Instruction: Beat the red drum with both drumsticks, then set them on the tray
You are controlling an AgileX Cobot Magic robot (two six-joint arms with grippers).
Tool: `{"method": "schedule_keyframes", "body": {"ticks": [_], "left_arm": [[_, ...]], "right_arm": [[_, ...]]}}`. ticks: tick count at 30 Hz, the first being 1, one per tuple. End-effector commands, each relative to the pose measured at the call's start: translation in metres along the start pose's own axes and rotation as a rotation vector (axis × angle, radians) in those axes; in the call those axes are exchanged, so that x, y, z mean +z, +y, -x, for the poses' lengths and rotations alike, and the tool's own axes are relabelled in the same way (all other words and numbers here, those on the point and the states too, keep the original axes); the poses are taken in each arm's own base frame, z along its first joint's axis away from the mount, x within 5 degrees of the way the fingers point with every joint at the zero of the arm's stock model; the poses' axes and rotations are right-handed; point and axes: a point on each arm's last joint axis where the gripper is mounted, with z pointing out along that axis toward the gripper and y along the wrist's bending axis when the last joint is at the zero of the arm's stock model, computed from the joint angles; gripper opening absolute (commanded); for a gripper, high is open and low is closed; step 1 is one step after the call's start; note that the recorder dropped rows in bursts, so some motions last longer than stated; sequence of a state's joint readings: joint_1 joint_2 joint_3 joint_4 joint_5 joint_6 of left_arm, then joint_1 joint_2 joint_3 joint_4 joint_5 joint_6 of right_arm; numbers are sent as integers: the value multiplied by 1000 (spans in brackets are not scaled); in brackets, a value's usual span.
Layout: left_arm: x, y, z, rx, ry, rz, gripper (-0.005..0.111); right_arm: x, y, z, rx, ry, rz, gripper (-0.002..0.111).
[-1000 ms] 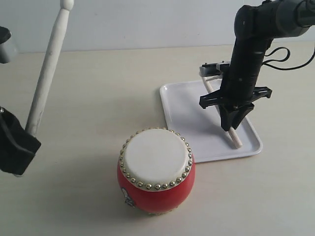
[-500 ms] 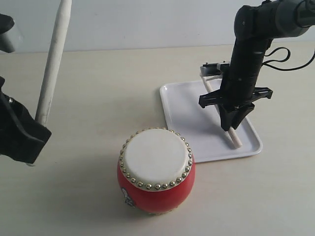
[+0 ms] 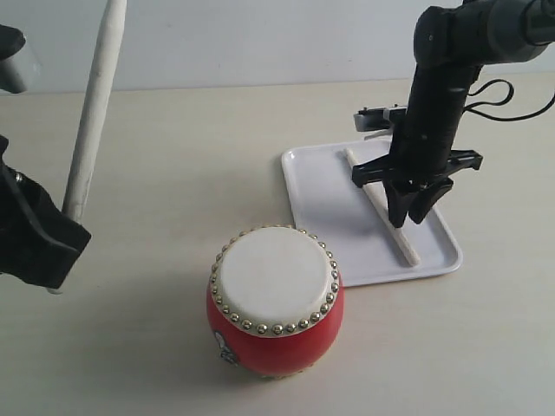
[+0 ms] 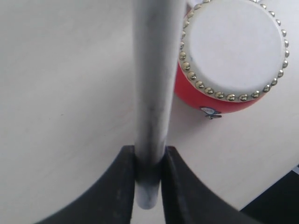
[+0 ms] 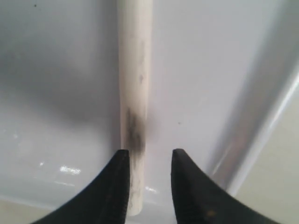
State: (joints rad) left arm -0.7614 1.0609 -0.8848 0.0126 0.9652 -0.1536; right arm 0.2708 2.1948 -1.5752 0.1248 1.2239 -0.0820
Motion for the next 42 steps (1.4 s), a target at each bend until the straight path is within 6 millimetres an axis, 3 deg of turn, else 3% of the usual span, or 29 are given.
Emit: {"method": "schedule_keyframes", "body": {"ticks": [1, 4, 5, 9, 13, 15, 20, 23, 35, 40, 42], "left_arm": [[9, -8, 2, -26, 10, -67, 0], [27, -18, 4, -31, -2, -176, 0], [39, -23, 6, -42, -11, -236, 0], [48, -24, 22, -124, -109, -384, 0], [49, -15, 29, -208, -186, -581, 0], [59, -16, 22, -187, -128, -686, 0], [73, -18, 22, -180, -112, -768, 0], [73, -19, 25, -193, -142, -787, 0], [73, -19, 28, -193, -174, -803, 0], [73, -19, 28, -191, -174, -802, 0], [73, -19, 28, -191, -174, -802, 0]], "right_arm": [[-61, 6, -20, -50, -155, -3, 31], [-93, 23, -45, -105, -299, 119, 31], [-107, 37, -66, -144, -405, 240, 31], [-120, 62, -131, -252, -621, 481, 31], [-128, 82, -163, -350, -776, 737, 31], [-131, 87, -167, -417, -796, 807, 33], [-131, 102, -167, -500, -788, 949, 56], [-122, 120, -166, -549, -763, 950, 58], [-107, 144, -161, -597, -720, 932, 57], [-107, 145, -160, -583, -730, 930, 48], [-107, 145, -160, -582, -730, 930, 40]]}}
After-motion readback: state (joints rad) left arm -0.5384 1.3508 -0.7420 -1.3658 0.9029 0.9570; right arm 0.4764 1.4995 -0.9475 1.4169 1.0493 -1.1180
